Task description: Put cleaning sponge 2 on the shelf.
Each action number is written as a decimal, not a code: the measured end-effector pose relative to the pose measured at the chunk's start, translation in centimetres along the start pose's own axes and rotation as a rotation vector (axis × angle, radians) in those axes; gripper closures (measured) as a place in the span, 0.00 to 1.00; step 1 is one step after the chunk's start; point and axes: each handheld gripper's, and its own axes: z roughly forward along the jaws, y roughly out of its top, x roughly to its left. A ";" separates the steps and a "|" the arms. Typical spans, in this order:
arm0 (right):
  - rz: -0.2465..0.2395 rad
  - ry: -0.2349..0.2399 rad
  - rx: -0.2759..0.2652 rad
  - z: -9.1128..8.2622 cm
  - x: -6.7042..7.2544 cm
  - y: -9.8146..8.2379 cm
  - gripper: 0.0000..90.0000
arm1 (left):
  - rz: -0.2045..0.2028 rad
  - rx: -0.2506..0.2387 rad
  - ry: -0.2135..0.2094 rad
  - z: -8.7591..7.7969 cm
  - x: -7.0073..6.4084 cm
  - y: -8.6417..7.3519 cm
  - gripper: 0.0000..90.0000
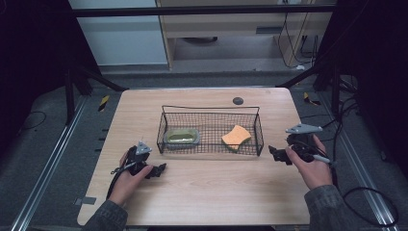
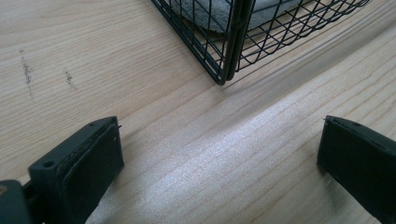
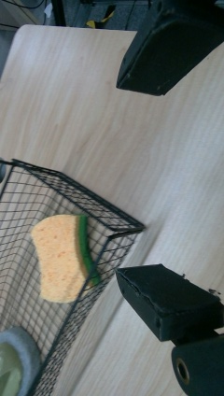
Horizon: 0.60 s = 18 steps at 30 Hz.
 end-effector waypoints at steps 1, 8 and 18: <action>0.011 0.002 0.004 0.0 0.0 -0.6 0.10 | 0.000 0.000 0.000 0.0 0.0 0.0 0.00; 0.046 0.043 0.047 1.3 0.1 -3.2 0.11 | 0.000 0.000 0.000 0.0 0.0 0.0 0.00; 0.136 0.048 0.125 5.0 -0.4 -5.6 0.12 | 0.000 0.000 0.000 0.0 0.0 0.0 0.00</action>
